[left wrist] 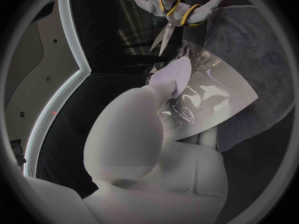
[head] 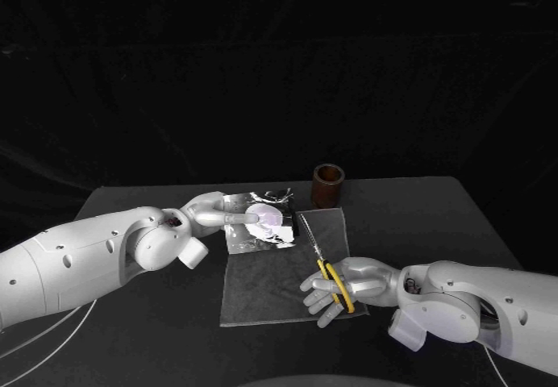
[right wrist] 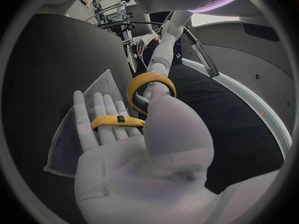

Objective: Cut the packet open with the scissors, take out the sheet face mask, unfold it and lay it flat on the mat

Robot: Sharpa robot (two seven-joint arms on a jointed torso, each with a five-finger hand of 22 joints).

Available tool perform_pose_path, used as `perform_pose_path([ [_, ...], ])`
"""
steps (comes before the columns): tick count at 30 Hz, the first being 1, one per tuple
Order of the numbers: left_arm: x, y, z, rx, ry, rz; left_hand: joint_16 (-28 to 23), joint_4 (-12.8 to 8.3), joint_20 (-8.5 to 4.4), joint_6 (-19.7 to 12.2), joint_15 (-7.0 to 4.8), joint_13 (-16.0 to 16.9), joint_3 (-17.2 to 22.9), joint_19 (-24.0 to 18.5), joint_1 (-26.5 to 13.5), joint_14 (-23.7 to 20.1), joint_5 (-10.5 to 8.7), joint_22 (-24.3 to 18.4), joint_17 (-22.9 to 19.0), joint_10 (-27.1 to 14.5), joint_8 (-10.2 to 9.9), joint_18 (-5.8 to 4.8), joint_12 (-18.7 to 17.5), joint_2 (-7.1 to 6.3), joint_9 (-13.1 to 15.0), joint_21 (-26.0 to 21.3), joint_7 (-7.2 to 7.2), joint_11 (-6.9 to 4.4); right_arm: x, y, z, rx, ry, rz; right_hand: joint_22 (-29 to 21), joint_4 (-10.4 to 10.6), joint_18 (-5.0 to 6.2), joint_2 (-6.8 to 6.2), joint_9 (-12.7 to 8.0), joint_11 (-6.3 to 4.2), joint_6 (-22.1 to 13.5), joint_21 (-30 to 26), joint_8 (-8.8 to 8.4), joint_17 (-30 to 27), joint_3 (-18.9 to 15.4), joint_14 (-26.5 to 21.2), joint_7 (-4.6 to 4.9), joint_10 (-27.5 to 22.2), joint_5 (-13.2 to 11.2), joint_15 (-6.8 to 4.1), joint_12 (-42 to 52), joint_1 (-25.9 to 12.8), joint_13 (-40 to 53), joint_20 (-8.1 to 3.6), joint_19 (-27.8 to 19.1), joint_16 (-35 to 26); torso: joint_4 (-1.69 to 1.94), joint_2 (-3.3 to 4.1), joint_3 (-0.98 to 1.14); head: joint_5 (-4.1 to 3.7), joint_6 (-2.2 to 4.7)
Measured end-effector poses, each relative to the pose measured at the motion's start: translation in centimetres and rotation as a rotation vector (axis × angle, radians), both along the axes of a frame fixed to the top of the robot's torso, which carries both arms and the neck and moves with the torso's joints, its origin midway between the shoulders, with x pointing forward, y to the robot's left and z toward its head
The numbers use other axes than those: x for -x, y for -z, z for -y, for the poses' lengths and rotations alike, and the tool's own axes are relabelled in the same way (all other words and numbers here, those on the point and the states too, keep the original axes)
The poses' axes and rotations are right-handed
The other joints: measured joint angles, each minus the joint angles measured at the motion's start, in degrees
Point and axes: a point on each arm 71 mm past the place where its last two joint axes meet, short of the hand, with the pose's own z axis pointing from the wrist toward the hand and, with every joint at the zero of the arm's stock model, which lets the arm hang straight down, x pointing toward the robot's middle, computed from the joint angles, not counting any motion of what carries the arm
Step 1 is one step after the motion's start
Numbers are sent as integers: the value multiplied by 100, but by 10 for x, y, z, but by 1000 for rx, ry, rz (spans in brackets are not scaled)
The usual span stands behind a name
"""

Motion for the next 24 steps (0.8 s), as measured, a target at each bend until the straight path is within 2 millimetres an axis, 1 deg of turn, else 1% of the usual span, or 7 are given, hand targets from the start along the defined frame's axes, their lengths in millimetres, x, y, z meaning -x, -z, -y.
perform_pose_path([
  [2,0,0,0,1,0,-1,0,0,0,0,0,0,0,0,3,0,0,0,0,0,0,0,0,3,0,0,0,0,0,0,-1,-3,-5,-2,0,8,0,-131,-33,8,-111,-45,43,-41,172,-94,-21,-63,0,-15,0,-119,0,-1,-1,-9,1,0,0,3,-2],
  [5,0,0,0,2,0,-1,0,0,0,-1,0,0,0,0,3,0,0,0,0,0,0,0,0,3,0,0,-1,0,-2,1,-3,-6,-10,-5,0,11,0,-228,-139,19,-339,-76,44,-55,281,-150,-39,-117,0,-1,0,-173,0,-3,-41,-10,3,1,-1,5,-7],
  [12,1,0,1,4,3,-2,-22,-24,0,-2,0,-1,24,0,3,0,-1,0,7,0,0,-1,0,2,0,0,-2,1,-6,3,-6,-10,-10,-11,1,21,0,-242,-171,27,-435,-77,43,-63,292,-173,-63,-126,0,20,0,-187,1,-2,-41,-15,3,3,-4,14,-18],
  [13,1,0,2,5,3,-2,-22,-24,0,-2,0,-1,24,0,3,0,-2,-1,7,-1,-1,-1,0,2,0,0,-2,1,-6,4,-6,-11,-10,-11,1,17,1,-266,-174,19,-450,-77,44,-69,321,-181,-71,-134,0,28,0,-211,1,-2,-41,-15,4,3,-4,14,-21],
  [17,1,0,2,6,5,-3,-22,-24,0,-2,0,-1,24,0,3,0,-2,-1,7,-1,-2,-1,0,2,0,0,-2,1,-9,4,-8,-11,-9,-10,1,17,1,-279,-174,21,-463,-97,46,-76,322,-200,-75,-137,0,9,0,-225,1,-2,-41,-15,4,3,-1,24,-25],
  [20,1,0,2,6,6,-3,-22,-24,0,-3,0,-1,24,0,3,0,-2,-1,7,-1,-5,-1,0,2,0,0,-3,1,-11,4,-8,-12,-8,-10,1,17,1,-279,-175,38,-480,-97,68,-76,322,-221,-60,-155,0,29,0,-225,1,-2,-42,-15,2,3,-1,31,-31],
  [24,1,0,3,6,7,-3,-22,-24,0,-3,0,-1,24,0,2,0,-3,-1,6,-1,-8,-1,0,1,0,0,-3,1,-12,3,-11,-16,-12,-10,1,2,1,-277,-138,19,-482,-121,155,-77,368,-223,-61,-174,0,30,39,-227,10,-1,-42,26,0,3,-1,38,-39],
])
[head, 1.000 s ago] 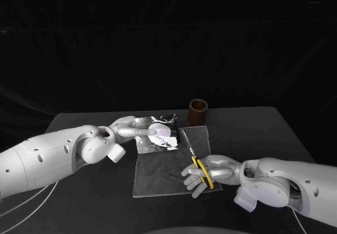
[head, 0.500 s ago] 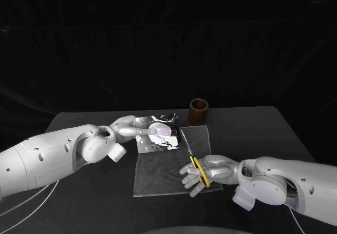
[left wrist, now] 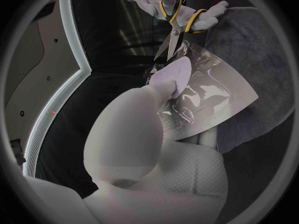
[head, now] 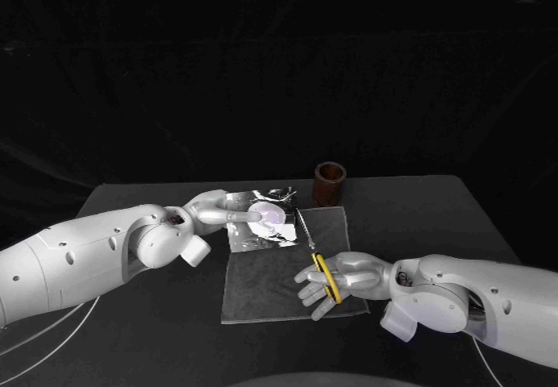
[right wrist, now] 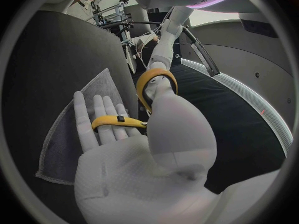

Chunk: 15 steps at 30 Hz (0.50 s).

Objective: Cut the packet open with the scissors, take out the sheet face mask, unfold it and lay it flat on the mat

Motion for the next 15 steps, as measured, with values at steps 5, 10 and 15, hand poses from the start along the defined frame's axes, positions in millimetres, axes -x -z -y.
perform_pose_path([
  [5,0,0,0,0,0,0,0,0,0,-1,0,0,0,0,-2,0,0,5,0,5,-10,0,0,-2,0,0,-1,-5,1,-1,-3,-7,-9,-2,0,0,0,44,51,-1,24,0,69,13,32,-20,-15,-1,0,20,28,-44,5,1,0,29,-2,0,3,4,-3],
  [10,0,0,0,0,0,0,0,1,0,-9,0,-1,-1,0,-3,0,0,4,-1,15,-11,0,-1,-3,0,0,-9,-15,2,-2,-4,-12,-17,-4,0,1,0,44,85,-1,62,0,133,17,32,-5,-13,-1,0,35,51,-44,5,10,-8,56,-5,0,3,4,-10],
  [15,0,0,0,0,0,0,0,-16,-22,-5,0,-1,16,-22,-3,0,-5,4,2,15,-13,0,-1,-4,0,0,-6,-14,4,-3,-6,-18,-28,-7,0,-15,0,75,94,-2,82,0,157,22,47,-14,8,-1,0,44,86,-12,5,11,-8,56,-5,-3,2,1,-11],
])
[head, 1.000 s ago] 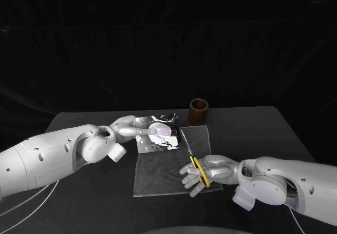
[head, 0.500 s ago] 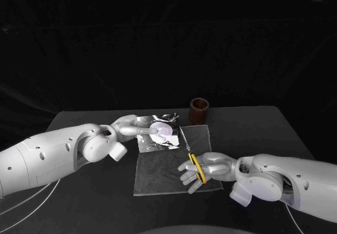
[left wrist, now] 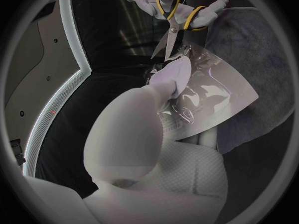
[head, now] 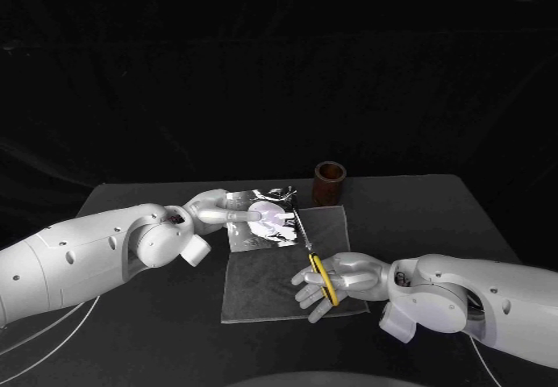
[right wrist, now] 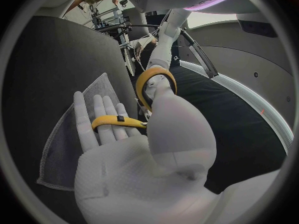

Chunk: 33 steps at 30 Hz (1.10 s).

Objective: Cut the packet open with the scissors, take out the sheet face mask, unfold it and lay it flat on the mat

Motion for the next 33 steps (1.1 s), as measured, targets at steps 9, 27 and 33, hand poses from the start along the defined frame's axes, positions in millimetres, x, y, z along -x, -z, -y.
perform_pose_path([
  [9,0,0,0,0,0,0,0,0,0,17,0,0,0,0,0,0,8,0,4,-1,14,0,0,-1,0,0,17,0,2,-1,0,-4,-9,-1,0,9,1,56,19,-10,9,-23,44,-1,9,-2,-9,-9,0,-2,0,7,0,1,0,25,1,-1,-2,-7,10],
  [27,1,0,1,3,11,-4,0,1,0,16,0,-1,-1,0,-9,0,7,-1,3,-2,19,-1,0,-9,0,0,16,2,-16,-7,0,8,0,33,5,-1,1,106,53,-15,38,-23,109,-3,32,-1,3,28,0,-4,24,14,-1,12,-9,24,9,0,-6,-7,25],
  [33,1,0,1,4,15,-5,0,1,0,16,0,-1,-1,0,-9,0,7,-2,3,-2,17,0,0,-9,0,0,16,2,-18,-10,-1,7,-5,42,5,0,1,143,59,-15,57,-23,132,-4,32,-1,-16,28,0,-4,52,52,-1,12,-9,45,6,0,-6,-1,25],
])
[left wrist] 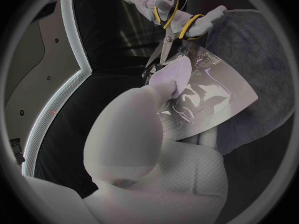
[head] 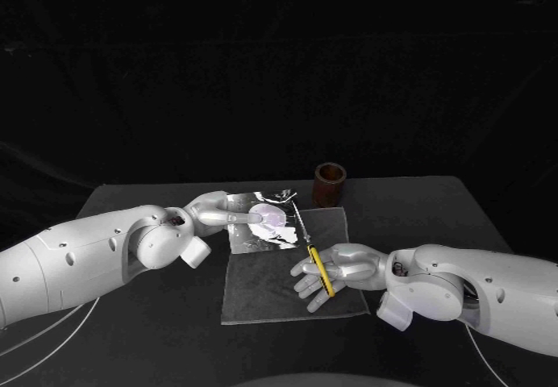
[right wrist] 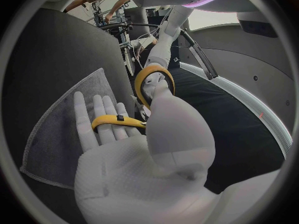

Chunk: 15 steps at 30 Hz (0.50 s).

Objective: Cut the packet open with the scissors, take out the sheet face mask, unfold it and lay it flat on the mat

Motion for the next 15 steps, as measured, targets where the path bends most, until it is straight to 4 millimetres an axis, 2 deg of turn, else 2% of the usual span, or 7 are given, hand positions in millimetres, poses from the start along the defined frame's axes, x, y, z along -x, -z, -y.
perform_pose_path([
  [15,0,0,1,0,5,-1,0,-26,0,0,0,0,26,0,-74,0,-1,4,9,-9,-15,0,-3,-11,6,0,-1,9,-5,-8,-5,-1,-14,25,0,0,3,30,13,-2,0,-21,43,-2,0,1,0,-3,0,-2,0,30,0,6,-5,23,-4,2,7,2,-3],
])
